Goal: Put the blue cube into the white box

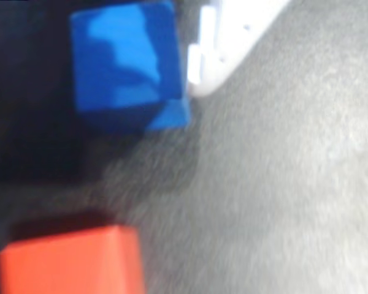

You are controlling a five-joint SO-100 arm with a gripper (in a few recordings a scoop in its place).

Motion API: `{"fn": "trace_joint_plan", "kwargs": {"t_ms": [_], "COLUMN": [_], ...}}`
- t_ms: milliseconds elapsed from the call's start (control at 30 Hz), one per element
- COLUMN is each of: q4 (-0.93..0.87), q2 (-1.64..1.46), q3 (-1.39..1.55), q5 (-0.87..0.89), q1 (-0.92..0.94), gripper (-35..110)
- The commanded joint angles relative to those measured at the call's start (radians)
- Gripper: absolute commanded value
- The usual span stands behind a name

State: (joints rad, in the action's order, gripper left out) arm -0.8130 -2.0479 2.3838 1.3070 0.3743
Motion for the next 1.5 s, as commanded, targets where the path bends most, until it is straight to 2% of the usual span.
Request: {"fn": "trace_joint_plan", "kwargs": {"t_ms": [0, 467, 900, 1067, 1467], "q4": [0.011, -0.023, 0.041, 0.129, 0.156], "q2": [0.000, 0.025, 0.149, 0.150, 0.184], "q3": [0.002, 0.012, 0.023, 0.080, 0.081], "q5": [0.002, -0.006, -0.021, -0.032, -0.034], "q1": [-0.008, -0.021, -0.014, -0.003, 0.021], "gripper": [27, 27, 27, 21, 0]}}
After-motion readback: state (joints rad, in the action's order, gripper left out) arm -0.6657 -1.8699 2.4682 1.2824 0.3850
